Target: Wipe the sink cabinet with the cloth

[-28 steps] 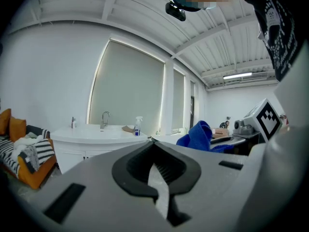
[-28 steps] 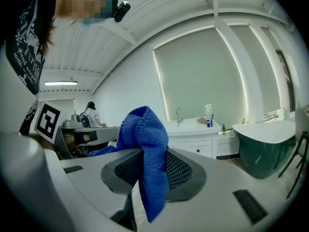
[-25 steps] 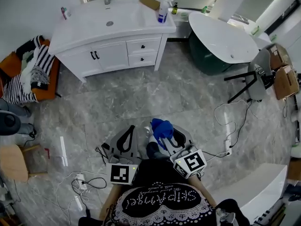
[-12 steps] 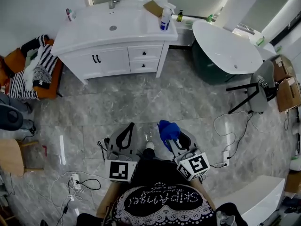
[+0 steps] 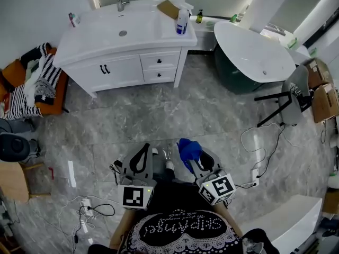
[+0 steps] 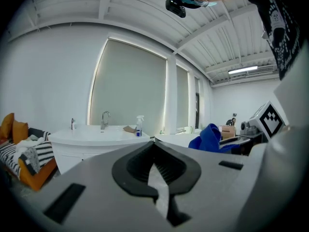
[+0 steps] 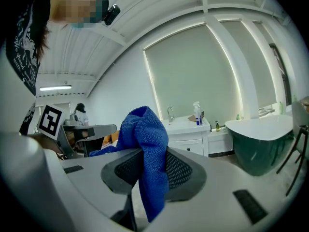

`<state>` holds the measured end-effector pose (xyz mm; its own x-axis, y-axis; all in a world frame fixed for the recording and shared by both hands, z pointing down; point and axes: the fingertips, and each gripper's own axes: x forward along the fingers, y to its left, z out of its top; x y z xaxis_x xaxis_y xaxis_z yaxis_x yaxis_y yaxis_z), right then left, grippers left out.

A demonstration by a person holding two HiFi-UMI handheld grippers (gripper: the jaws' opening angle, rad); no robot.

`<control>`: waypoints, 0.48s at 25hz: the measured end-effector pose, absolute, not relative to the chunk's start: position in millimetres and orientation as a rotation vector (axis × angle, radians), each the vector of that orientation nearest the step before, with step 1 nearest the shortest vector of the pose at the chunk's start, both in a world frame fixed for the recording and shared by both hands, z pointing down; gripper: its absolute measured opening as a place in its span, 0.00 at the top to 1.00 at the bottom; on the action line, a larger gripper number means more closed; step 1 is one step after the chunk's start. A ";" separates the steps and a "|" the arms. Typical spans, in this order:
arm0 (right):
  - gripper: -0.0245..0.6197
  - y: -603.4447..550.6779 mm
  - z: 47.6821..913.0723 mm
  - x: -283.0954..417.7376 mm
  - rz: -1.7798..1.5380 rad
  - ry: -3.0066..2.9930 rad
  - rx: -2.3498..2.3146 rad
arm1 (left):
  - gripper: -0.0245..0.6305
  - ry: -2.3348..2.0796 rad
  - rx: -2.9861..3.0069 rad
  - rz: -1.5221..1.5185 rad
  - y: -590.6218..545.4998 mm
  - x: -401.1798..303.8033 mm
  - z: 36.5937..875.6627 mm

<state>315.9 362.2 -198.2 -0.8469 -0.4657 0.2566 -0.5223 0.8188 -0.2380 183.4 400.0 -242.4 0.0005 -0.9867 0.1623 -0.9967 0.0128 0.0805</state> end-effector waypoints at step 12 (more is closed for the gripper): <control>0.78 302.8 -218.7 255.7 0.414 -2.808 0.843 | 0.96 -2.032 2.130 0.095 341.8 130.8 -250.6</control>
